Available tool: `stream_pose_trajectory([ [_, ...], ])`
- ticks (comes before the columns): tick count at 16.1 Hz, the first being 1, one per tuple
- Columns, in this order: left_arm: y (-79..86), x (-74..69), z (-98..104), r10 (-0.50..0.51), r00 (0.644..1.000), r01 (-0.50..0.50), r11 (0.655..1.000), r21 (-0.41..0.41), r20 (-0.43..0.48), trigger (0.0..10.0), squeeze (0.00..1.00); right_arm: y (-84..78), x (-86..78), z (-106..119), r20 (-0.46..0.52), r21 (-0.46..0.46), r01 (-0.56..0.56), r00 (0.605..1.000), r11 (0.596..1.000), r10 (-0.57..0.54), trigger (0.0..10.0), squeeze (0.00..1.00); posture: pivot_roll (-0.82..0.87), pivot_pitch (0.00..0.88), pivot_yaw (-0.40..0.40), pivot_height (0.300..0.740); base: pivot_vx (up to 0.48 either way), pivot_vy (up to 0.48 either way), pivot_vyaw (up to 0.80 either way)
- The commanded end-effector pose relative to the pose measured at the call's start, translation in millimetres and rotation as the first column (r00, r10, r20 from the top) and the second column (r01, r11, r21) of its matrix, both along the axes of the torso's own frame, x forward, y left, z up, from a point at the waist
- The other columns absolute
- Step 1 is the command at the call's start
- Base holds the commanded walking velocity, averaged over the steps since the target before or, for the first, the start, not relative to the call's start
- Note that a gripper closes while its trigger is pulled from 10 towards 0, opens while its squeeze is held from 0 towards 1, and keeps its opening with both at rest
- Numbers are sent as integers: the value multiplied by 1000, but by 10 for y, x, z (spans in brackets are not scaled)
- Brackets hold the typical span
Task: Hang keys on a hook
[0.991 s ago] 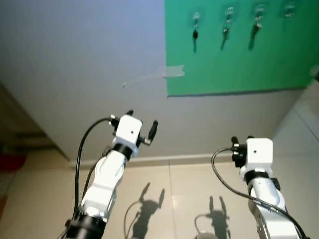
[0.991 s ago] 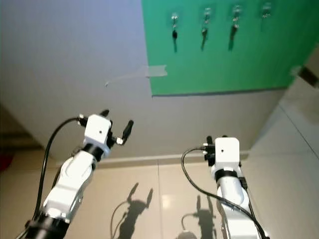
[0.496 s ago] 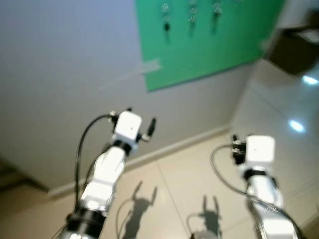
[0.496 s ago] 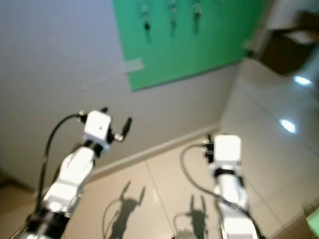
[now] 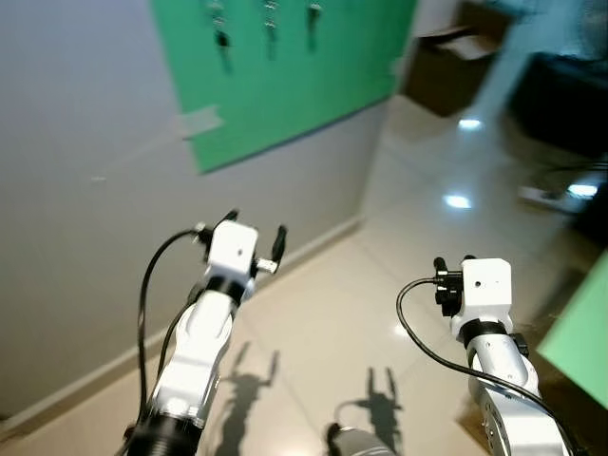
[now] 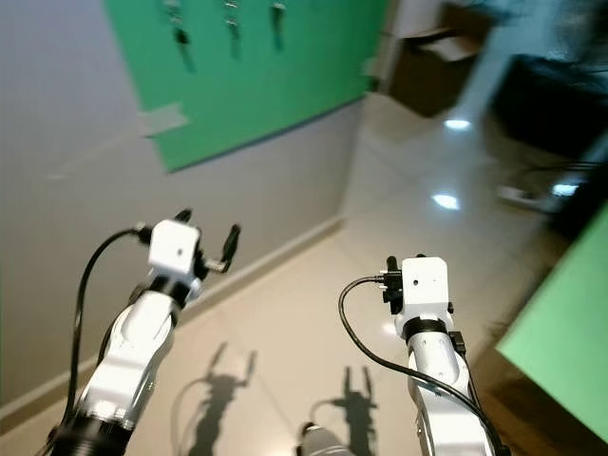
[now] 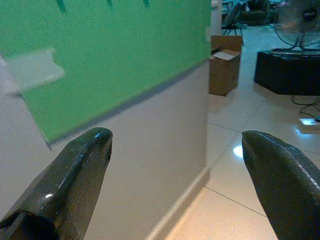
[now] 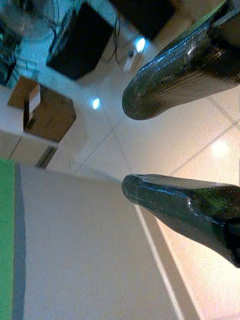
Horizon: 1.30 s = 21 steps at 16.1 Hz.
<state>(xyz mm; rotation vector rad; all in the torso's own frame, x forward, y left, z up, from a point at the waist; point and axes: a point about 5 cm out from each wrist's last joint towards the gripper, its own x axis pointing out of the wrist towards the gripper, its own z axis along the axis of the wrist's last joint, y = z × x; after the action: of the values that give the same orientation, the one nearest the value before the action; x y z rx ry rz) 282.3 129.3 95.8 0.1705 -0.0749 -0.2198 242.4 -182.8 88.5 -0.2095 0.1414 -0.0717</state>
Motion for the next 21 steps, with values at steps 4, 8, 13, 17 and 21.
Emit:
stream_pose_trajectory([
  [4, 63, -107, 23, 32, 999, -33, 999, 30, 15, 10000, 0, 43, 37, -21, -29, -1, -41, 999, 999, 41, 10000, 0, -130, 95, -44, 740, 0, 0, -800],
  [8, 43, -100, 31, 1, 1000, -2, 998, 61, 16, 10000, 0, -28, -17, -42, -25, 11, 15, 1000, 1000, -15, 10000, 0, -136, 90, -10, 740, 0, 0, -800],
  [13, -24, 49, 114, -55, 998, 52, 996, 72, 39, 10000, 0, -56, -102, -56, -18, 32, 96, 995, 995, -95, 10000, 0, -168, 86, 58, 740, 0, 0, -800],
  [17, -176, 102, 150, -101, 994, 101, 995, 2, 42, 10000, 0, -98, -184, -21, -7, 16, 126, 992, 992, -126, 10000, 0, -212, 94, 83, 740, 0, 0, -800],
  [21, -220, 71, 125, -127, 991, 127, 992, -11, 38, 10000, 0, -164, -184, 8, -4, 0, 140, 990, 990, -140, 10000, 0, -219, 93, 76, 740, 0, 0, -800],
])
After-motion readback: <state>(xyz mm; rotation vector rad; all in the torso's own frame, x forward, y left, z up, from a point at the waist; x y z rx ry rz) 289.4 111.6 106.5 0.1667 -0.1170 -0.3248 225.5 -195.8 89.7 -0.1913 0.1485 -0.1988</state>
